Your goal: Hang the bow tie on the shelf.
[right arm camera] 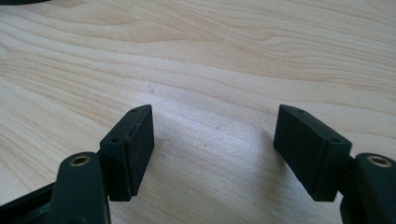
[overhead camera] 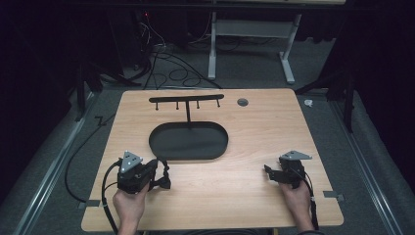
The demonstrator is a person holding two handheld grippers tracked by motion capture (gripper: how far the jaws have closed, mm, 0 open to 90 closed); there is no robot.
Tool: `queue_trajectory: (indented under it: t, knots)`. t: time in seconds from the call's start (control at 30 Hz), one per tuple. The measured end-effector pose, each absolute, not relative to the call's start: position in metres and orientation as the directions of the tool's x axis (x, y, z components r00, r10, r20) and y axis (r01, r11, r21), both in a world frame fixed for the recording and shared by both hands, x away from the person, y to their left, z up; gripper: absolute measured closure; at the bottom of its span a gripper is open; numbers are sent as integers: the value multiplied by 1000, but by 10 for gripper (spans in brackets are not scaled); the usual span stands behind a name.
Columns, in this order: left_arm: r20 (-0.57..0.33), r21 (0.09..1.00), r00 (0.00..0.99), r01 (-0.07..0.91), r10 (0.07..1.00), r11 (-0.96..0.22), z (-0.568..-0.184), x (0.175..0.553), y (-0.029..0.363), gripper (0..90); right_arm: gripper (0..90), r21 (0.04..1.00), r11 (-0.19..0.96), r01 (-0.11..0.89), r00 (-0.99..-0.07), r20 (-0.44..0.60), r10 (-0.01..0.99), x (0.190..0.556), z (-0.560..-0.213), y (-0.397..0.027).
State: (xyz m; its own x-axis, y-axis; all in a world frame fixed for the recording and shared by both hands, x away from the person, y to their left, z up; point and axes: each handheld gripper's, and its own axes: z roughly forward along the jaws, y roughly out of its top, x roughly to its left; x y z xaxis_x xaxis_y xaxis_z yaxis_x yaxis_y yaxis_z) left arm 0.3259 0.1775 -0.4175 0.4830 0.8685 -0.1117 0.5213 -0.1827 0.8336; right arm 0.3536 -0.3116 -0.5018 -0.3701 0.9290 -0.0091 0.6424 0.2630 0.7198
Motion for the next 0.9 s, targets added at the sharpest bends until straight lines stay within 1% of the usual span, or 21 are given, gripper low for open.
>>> queue_trajectory:
  t: [0.2, 0.47, 0.63, 0.9]
  knots:
    - [-136, 859, 505, 489, 852, -153, -403, 328, 176, 873, 299, 720, 263, 643, -371, -8, 929, 354, -502, -312]
    - [-121, 869, 544, 463, 831, -176, -390, 339, 169, 873, 299, 721, 261, 642, -369, -8, 929, 354, -502, -311]
    - [-118, 870, 555, 457, 824, -183, -385, 345, 167, 873, 299, 721, 262, 641, -369, -9, 929, 354, -502, -311]
    - [-139, 872, 564, 459, 814, -170, -381, 355, 167, 872, 299, 721, 264, 641, -370, -11, 929, 354, -502, -312]
